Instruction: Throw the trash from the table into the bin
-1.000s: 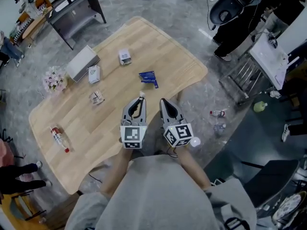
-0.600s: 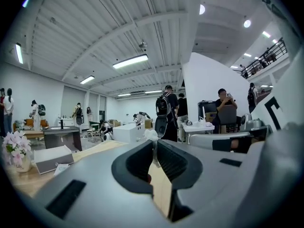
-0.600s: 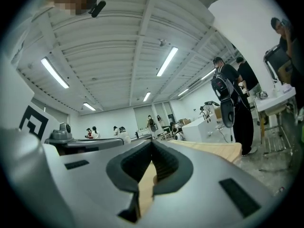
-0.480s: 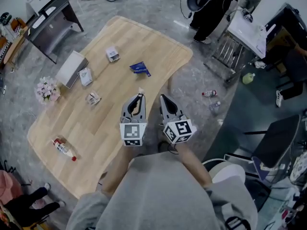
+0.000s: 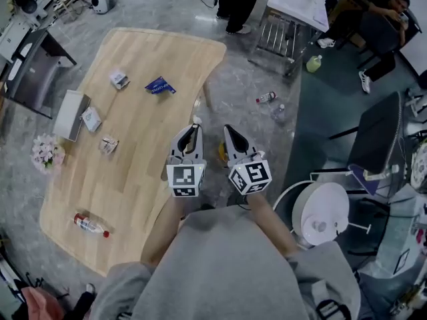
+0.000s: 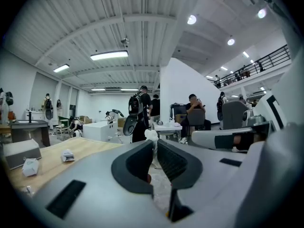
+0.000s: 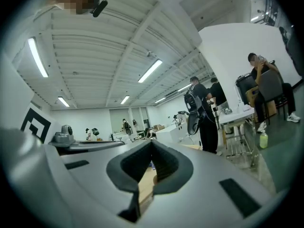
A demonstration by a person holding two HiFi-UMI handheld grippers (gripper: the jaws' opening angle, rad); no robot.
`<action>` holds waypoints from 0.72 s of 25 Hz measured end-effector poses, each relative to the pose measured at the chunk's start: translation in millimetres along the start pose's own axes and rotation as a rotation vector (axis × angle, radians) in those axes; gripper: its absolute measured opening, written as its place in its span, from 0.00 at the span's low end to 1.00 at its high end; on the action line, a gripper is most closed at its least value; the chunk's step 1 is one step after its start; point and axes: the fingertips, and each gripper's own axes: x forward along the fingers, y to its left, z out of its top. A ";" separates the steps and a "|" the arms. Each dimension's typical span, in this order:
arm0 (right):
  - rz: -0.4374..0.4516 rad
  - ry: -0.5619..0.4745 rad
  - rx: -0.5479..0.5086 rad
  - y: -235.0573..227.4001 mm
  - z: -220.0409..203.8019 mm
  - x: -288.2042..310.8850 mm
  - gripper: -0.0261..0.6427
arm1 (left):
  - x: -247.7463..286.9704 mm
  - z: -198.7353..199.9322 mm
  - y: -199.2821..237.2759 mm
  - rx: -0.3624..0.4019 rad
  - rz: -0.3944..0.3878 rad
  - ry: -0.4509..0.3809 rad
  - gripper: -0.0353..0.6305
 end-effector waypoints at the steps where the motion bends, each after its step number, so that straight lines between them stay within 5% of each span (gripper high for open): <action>1: -0.021 -0.002 0.002 -9.1 0.2 -6.8 0.05 | 4.6 -0.1 -10.3 0.003 -0.022 0.001 0.11; 11: -0.171 -0.026 0.037 -123.7 10.2 -80.8 0.05 | 63.7 -8.3 -129.1 0.038 -0.162 0.048 0.11; 18: -0.212 -0.009 0.100 -199.8 3.3 -129.3 0.05 | 96.3 -30.2 -203.5 0.050 -0.172 0.118 0.11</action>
